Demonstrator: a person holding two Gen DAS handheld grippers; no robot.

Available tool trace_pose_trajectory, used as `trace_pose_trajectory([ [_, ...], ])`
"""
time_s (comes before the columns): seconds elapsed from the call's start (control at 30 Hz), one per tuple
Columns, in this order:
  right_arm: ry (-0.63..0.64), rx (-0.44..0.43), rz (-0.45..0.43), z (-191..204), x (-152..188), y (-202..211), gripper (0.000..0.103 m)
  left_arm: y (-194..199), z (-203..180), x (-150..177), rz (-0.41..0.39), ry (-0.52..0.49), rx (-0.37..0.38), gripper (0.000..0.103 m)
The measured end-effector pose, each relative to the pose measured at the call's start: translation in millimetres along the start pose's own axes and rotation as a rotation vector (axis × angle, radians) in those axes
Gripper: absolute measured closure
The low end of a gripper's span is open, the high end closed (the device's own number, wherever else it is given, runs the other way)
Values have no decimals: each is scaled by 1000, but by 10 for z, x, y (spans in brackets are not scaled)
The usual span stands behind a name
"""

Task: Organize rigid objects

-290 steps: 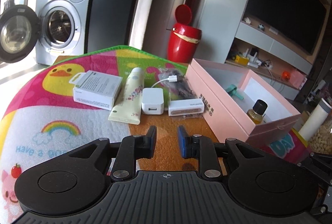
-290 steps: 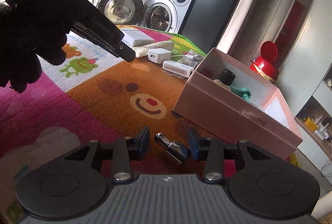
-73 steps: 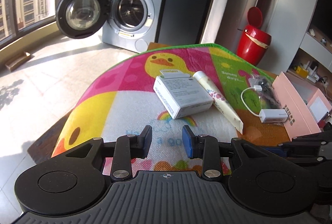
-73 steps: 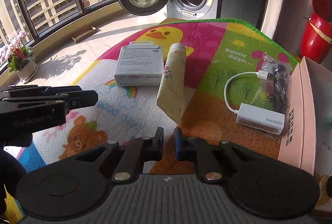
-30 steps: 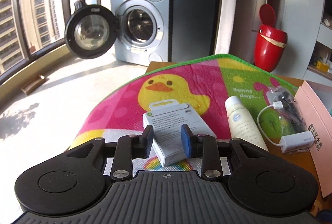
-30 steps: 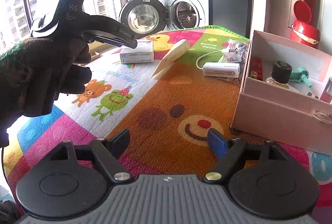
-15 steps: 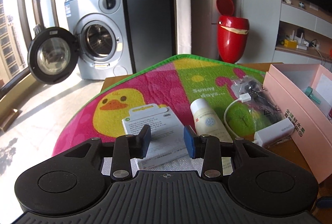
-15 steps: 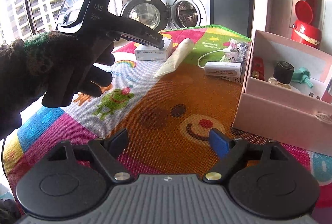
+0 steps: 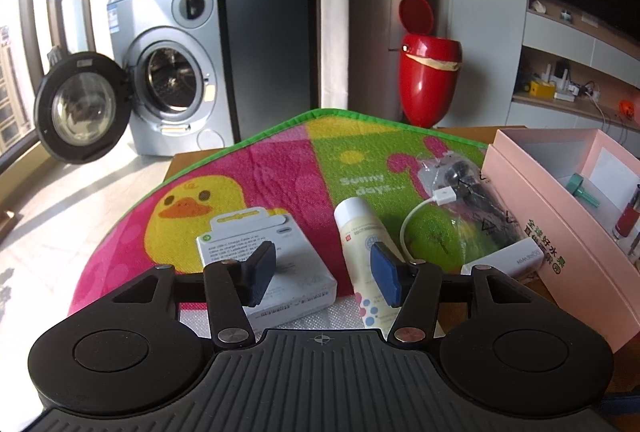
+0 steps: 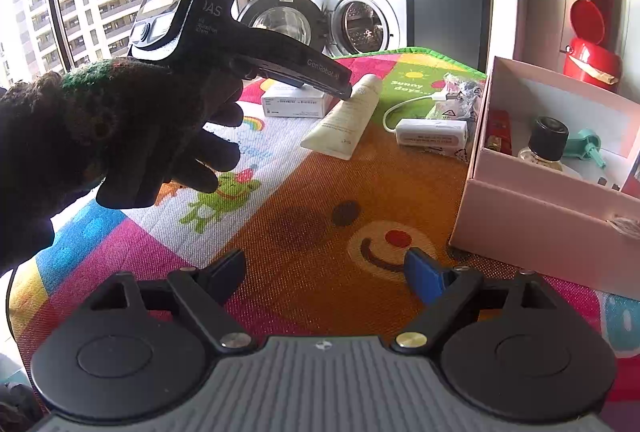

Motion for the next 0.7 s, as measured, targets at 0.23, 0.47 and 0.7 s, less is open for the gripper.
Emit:
trace_pose_trajectory([
  [0.23, -9, -8, -3, -14, 1, 11, 16, 65, 547, -71, -6, 283, -120, 49],
  [0.47, -8, -11, -1, -16, -1, 16, 15, -124, 278, -37, 18, 190, -79, 42],
  [0.7, 7, -14, 8, 24, -4, 9, 12, -284, 17, -113, -8, 42, -50, 36],
])
Point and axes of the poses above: each gripper's, at about its wrist camera, not at the fingertips, and y roughly against the way its jaws point, z to its left, x to its underside, the point moved 6 cm from there along -y, roughly the way its jaws point, and after that the axes turned 5 degrees about y, right-handed, at the moved point
